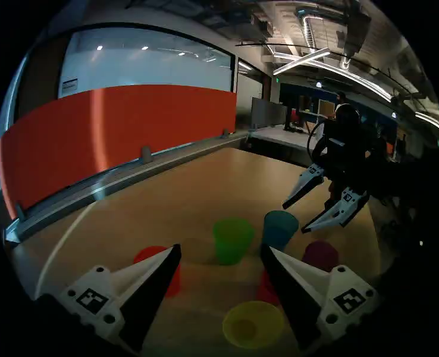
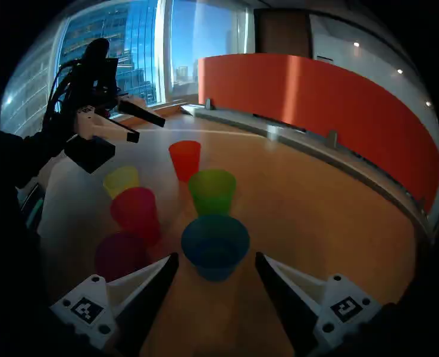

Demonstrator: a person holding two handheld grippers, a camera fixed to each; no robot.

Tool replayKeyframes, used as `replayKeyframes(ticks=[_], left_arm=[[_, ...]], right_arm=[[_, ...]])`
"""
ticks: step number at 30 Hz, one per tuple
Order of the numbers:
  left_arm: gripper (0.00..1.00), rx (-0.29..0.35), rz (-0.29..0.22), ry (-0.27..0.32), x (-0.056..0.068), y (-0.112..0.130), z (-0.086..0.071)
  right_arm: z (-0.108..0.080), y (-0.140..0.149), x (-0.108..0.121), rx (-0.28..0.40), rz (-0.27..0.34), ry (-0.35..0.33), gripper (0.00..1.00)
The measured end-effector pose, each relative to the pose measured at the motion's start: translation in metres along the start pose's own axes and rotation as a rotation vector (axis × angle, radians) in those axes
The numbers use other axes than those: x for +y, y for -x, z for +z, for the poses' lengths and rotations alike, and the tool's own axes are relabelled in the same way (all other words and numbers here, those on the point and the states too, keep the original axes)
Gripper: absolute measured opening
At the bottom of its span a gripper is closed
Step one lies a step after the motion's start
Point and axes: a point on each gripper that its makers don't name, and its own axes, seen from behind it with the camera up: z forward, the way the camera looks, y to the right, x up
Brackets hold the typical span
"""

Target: Pour water

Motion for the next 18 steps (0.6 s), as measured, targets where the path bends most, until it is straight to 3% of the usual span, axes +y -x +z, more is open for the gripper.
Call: replayKeyframes(ticks=[18], left_arm=[[0.99, -0.048, 0.015, 0.019, 0.005, 0.017, 0.020]], right_arm=[[0.035, 0.009, 0.001, -0.039, -0.037, -0.008, 1.00]])
